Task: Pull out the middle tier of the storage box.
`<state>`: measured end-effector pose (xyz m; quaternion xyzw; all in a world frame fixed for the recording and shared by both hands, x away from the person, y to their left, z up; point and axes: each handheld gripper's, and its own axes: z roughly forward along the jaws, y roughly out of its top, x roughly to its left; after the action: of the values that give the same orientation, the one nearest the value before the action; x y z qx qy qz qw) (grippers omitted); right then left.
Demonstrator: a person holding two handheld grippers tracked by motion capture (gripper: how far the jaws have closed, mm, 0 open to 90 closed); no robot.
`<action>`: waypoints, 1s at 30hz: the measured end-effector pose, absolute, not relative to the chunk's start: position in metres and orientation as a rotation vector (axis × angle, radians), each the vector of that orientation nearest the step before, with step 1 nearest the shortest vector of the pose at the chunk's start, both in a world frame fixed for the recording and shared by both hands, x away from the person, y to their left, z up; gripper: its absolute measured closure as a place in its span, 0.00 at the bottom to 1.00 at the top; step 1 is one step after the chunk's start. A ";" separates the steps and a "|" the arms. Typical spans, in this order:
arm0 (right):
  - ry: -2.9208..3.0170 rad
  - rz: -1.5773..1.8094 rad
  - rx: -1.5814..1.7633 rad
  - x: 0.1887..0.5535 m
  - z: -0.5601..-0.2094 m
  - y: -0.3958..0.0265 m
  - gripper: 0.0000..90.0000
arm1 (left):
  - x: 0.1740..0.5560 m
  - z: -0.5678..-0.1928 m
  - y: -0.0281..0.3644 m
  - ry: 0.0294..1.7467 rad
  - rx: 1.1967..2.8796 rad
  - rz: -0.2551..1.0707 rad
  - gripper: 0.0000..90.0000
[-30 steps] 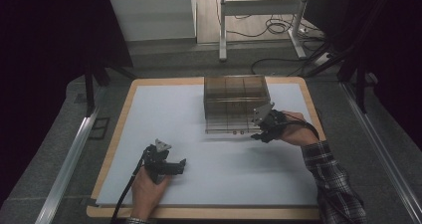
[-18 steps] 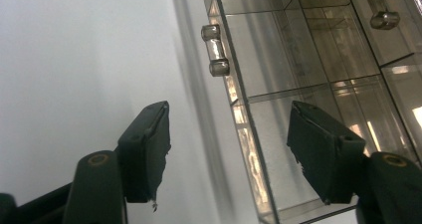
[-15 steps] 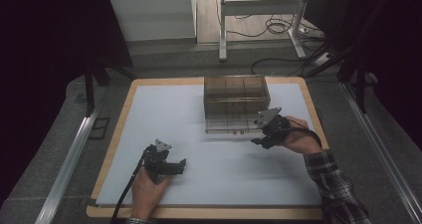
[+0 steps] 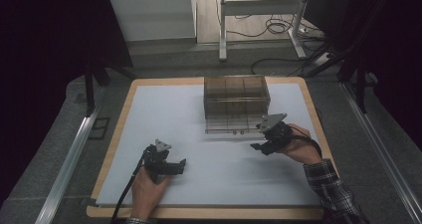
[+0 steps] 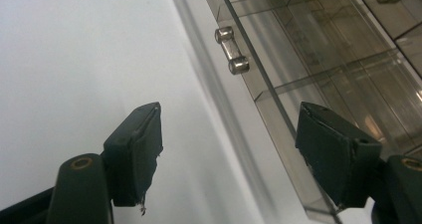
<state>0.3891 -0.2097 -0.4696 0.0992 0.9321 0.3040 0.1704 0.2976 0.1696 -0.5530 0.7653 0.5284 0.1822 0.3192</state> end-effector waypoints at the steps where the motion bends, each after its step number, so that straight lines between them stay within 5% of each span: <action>1: 2.641 0.856 0.287 0.388 -0.470 -0.210 0.28 | 0.298 -0.553 0.170 1.389 2.012 0.479 0.00; 30: 2.582 0.982 0.495 0.345 -0.490 -0.234 0.08 | 0.297 -0.553 0.169 1.391 2.011 0.477 0.00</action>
<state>0.3455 -0.2340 -0.4896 0.1739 0.9072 0.3450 0.1667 0.2975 0.1695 -0.5530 0.7648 0.5292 0.1815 0.3196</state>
